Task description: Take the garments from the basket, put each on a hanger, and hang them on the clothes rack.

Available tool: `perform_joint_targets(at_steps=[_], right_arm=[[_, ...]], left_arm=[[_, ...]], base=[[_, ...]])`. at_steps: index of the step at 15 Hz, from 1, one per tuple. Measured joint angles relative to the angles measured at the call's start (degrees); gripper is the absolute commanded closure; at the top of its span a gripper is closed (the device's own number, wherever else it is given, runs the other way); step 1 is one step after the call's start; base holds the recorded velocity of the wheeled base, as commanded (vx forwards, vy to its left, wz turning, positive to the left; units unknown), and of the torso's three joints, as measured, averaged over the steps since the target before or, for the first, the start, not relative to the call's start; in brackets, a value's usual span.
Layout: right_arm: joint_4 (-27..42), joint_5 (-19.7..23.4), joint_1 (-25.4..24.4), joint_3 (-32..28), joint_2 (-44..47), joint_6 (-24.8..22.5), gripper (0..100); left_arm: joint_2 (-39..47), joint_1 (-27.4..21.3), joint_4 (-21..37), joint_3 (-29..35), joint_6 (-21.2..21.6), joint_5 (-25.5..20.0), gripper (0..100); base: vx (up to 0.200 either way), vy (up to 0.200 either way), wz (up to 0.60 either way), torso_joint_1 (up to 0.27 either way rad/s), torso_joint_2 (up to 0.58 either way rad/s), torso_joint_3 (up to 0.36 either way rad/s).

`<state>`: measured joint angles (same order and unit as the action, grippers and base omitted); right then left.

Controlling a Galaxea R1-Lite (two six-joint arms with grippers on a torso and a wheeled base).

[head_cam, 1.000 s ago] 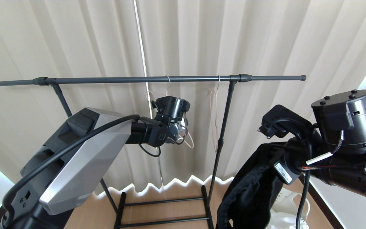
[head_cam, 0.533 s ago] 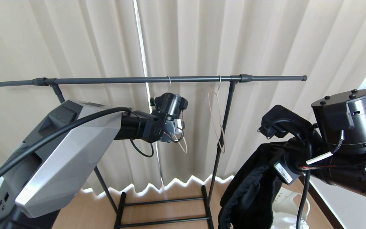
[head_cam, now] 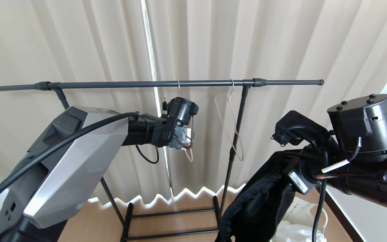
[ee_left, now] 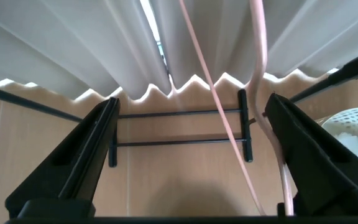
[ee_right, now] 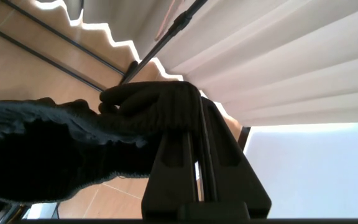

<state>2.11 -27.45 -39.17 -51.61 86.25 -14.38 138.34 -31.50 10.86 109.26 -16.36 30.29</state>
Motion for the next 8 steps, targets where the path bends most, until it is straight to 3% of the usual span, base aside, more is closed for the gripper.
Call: perform_joint_targets(at_steps=[2,8], right_arm=[[0.0,0.01,-0.02,0.1,-0.09,-0.01,100],[0.0,-0.05,-0.73,0.24,-0.17,-0.01,100]], left_arm=[[1.63,0.72,4.41,3.72,-0.3,0.02,0],[3.17,2.38,3.86,5.32,-0.13,0.0,0]], base=[[0.0,0.0,0.0,0.0,0.0,0.0],[0.0,0.0,0.0,0.0,0.0,0.0]])
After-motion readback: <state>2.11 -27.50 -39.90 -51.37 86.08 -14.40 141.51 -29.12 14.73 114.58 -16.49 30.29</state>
